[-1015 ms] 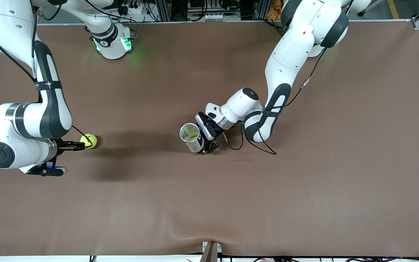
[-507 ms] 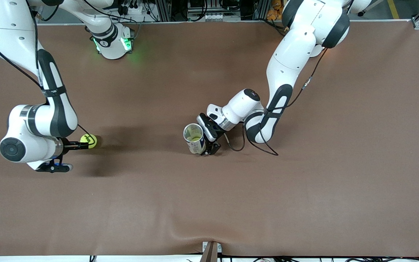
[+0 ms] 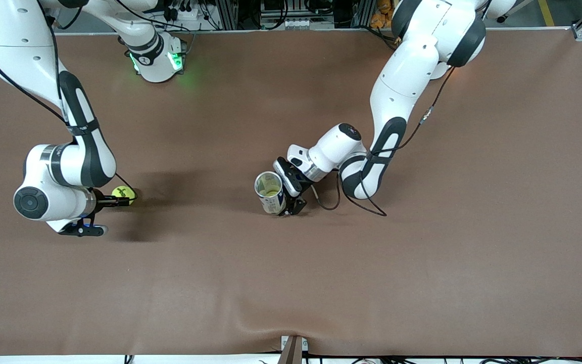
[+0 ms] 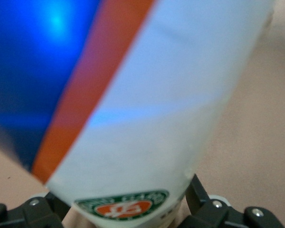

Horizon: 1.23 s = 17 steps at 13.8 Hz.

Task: Insert tennis ball vertically with right arm
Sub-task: 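Grasp the second yellow tennis ball with the right gripper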

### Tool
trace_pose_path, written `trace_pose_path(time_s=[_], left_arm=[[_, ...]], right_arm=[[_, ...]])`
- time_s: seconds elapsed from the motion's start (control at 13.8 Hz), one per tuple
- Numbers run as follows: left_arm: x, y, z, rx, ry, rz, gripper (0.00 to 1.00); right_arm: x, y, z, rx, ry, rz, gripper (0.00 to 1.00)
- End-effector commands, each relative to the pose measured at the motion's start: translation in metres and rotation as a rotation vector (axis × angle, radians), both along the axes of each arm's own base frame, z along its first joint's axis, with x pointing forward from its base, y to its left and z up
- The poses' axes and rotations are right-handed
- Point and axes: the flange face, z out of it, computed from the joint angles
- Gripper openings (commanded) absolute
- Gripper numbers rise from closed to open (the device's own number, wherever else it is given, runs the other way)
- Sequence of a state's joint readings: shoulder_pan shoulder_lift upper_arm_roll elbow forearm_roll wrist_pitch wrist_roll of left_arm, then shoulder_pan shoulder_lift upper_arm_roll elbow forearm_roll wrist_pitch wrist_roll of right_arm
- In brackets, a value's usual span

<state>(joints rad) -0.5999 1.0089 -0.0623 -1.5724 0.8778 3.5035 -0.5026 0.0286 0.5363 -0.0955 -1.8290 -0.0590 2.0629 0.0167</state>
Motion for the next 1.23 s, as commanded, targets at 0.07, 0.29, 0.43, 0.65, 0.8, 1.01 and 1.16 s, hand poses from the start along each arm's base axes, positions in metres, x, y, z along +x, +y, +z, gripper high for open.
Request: trace_pose_path(time_s=[0.07, 0.29, 0.43, 0.65, 0.8, 1.01, 1.16], left_arm=[[-0.001, 0.002, 0.001, -0.016, -0.004, -0.016, 1.0], [-0.003, 0.004, -0.002, -0.01, 0.004, -0.016, 1.0], [-0.006, 0.005, -0.004, -0.007, 0.012, -0.017, 1.0], [-0.008, 0.007, -0.005, -0.003, 0.022, -0.015, 1.0], [-0.01, 0.007, -0.006, -0.002, 0.023, -0.016, 1.0], [-0.008, 0.007, -0.003, -0.005, 0.02, -0.014, 1.0], [-0.004, 0.011, -0.002, -0.007, 0.02, -0.005, 1.0]], right_arm=[[-0.012, -0.007, -0.011, 0.037, 0.016, -0.077, 1.0], [-0.013, -0.005, -0.015, 0.041, 0.022, -0.091, 1.0], [-0.013, -0.004, -0.02, 0.037, 0.028, -0.101, 1.0], [-0.014, -0.003, -0.026, 0.03, 0.037, -0.126, 1.0], [-0.014, 0.0, -0.027, 0.024, 0.038, -0.139, 1.0], [-0.014, 0.005, -0.03, 0.023, 0.043, -0.132, 0.84], [-0.015, 0.006, -0.03, 0.024, 0.046, -0.128, 0.34]])
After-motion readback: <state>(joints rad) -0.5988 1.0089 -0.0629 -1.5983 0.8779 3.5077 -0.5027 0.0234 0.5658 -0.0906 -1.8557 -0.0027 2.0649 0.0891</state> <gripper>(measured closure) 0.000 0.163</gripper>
